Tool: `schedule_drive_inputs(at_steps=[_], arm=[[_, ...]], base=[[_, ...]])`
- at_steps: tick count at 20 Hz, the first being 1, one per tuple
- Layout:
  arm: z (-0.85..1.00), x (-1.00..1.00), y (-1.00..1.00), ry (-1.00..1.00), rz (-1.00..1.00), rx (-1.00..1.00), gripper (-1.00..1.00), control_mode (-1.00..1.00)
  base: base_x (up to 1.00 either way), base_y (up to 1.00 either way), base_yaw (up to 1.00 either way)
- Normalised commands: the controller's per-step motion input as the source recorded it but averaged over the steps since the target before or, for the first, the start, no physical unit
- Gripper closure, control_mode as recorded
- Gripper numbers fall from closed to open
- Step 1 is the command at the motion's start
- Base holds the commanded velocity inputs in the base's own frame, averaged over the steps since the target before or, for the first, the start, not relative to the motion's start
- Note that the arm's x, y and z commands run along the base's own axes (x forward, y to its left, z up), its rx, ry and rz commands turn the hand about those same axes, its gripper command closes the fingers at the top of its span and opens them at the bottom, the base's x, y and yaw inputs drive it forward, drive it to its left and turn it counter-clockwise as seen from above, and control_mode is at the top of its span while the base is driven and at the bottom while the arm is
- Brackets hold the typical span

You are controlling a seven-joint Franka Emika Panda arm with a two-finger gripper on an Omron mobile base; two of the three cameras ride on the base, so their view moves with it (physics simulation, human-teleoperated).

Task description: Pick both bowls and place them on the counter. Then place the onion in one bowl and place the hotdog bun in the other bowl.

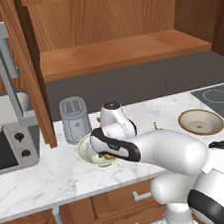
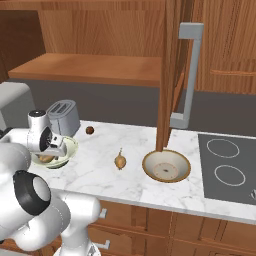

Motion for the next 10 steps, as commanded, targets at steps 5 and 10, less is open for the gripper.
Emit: schedule_drive_inputs(at_steps=[5,10], arm=[[-0.13,0.00,0.01,0.00,0.00,0.00,1.00,-1.00],[-0.14,0.02,0.02,0.01,0.00,0.00,1.00,-1.00]], base=[[0.00,0.00,0.00],[0.00,0.00,0.00]])
